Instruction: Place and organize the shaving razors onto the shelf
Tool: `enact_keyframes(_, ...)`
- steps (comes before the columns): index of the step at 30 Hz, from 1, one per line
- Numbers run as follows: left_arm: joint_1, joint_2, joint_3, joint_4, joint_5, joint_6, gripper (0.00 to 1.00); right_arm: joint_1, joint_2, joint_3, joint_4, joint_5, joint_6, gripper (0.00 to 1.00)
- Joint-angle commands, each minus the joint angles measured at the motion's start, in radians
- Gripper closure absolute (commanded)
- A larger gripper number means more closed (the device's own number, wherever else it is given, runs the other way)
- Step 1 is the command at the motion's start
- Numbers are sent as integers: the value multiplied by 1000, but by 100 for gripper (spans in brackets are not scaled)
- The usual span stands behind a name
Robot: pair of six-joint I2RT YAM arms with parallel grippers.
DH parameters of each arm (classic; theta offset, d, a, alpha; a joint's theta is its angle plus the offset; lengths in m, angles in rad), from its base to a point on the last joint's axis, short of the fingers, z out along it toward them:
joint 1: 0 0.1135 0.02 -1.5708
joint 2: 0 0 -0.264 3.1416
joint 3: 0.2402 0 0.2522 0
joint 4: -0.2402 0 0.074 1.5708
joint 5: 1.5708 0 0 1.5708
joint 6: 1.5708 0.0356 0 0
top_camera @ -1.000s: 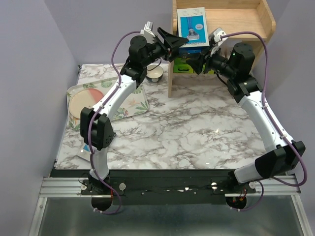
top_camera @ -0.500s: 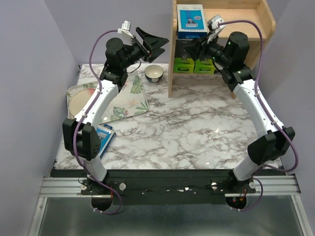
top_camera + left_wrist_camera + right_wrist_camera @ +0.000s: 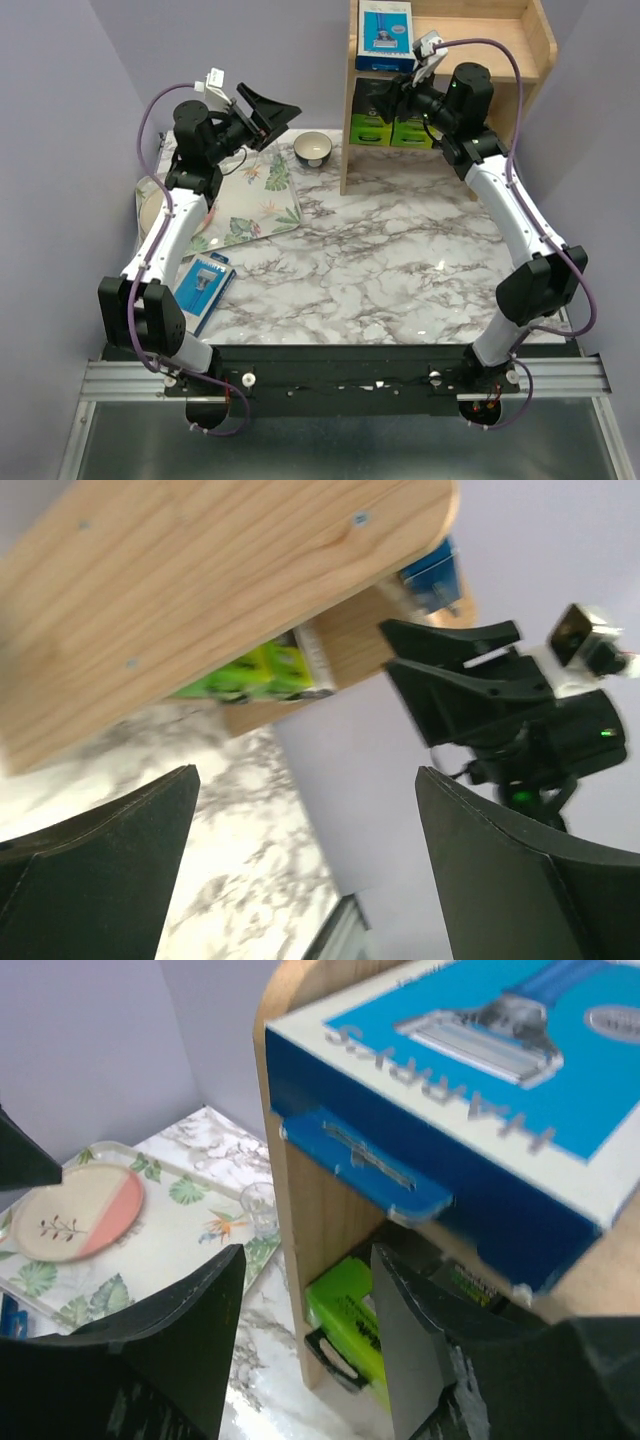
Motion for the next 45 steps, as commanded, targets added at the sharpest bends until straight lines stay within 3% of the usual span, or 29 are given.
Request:
enact_keyframes(1, 118, -142, -85, -239, 59, 307, 2, -2, -223, -200, 18, 11, -37, 34)
enact_keyframes(5, 224, -214, -101, -580, 142, 759, 2, -4, -367, -390, 5, 8, -25, 27)
enact_keyframes(6, 235, -225, -93, -766, 148, 1006, 2, -2, -392, -422, -2, 2, -19, 27)
enact_keyframes(8, 244, -236, -41, -994, 118, 1295, 2, -2, -444, -523, -8, -17, 0, 26)
enact_keyframes(9, 245, -237, -32, -1167, 31, 1515, 2, -4, -455, -554, -15, -27, 7, 26)
enact_keyframes(13, 322, -217, -56, -1421, -109, 1790, 2, -4, -498, -660, -5, -84, 93, 24)
enact_keyframes(16, 387, -207, -134, -1476, -171, 1866, 2, -2, -504, -716, 1, -118, 145, 22)
enact_keyframes(20, 469, -197, -304, -1376, -293, 1901, 2, 1, -469, -772, 16, -179, 207, 22)
enact_keyframes(23, 549, -174, -377, -1285, -297, 1901, 2, 21, -421, -808, 12, -198, 231, 22)
enact_keyframes(28, 575, -102, -432, -1117, -331, 1845, 4, 76, -322, -791, -8, -231, 260, 25)
enact_keyframes(38, 557, 125, -374, -1121, -272, 1857, 15, 112, -245, -765, 25, -206, 284, 25)
enact_keyframes(42, 480, 142, -360, -1172, -255, 1883, 22, 111, -259, -774, 21, -187, 264, 25)
enact_keyframes(45, 361, 133, -348, -1186, -229, 1880, 24, 112, -269, -789, 18, -170, 253, 24)
